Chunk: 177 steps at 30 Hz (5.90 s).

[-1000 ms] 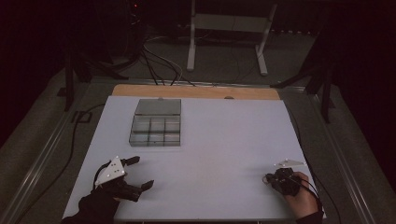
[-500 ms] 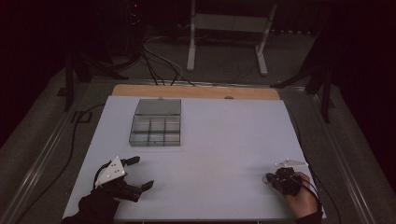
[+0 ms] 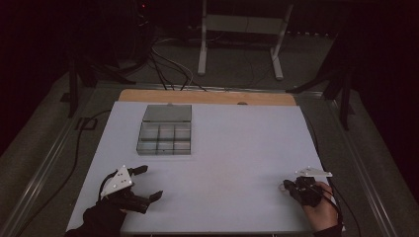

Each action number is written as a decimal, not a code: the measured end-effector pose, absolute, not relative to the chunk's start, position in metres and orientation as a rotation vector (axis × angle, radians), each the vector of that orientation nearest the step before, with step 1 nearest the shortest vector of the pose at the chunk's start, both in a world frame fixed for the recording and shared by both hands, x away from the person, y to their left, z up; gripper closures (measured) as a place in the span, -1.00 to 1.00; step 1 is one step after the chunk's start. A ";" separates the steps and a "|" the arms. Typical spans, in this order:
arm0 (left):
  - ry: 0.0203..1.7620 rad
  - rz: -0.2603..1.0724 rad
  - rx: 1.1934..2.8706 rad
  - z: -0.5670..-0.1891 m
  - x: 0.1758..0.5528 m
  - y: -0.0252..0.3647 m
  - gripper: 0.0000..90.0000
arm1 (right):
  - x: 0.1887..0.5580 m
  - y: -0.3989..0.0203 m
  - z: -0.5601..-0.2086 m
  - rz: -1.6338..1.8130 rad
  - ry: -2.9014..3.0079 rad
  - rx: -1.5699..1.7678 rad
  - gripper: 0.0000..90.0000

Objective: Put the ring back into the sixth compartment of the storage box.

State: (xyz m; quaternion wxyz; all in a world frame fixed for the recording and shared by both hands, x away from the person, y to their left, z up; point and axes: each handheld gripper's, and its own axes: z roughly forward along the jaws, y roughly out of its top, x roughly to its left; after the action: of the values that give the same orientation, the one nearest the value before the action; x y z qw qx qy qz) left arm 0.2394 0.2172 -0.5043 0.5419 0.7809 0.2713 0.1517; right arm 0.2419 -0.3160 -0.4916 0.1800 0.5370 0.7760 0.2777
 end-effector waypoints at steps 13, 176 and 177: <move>0.645 0.360 1.855 -0.505 0.240 0.217 -0.98 | 0.241 -0.312 -0.490 0.817 2.206 1.505 0.95; 0.646 0.364 1.846 -0.504 0.238 0.217 -0.98 | 0.349 -0.096 -0.425 1.076 2.473 1.021 0.95; 0.645 0.364 1.846 -0.504 0.238 0.217 -0.98 | 0.351 -0.093 -0.424 1.080 2.474 1.018 0.94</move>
State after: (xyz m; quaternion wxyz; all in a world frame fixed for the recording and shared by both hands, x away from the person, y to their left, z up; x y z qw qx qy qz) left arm 0.2382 0.2173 -0.5038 0.5448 0.7782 0.2721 0.1536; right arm 0.3509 -0.0926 -0.4244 0.1279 0.3501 0.8505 0.3712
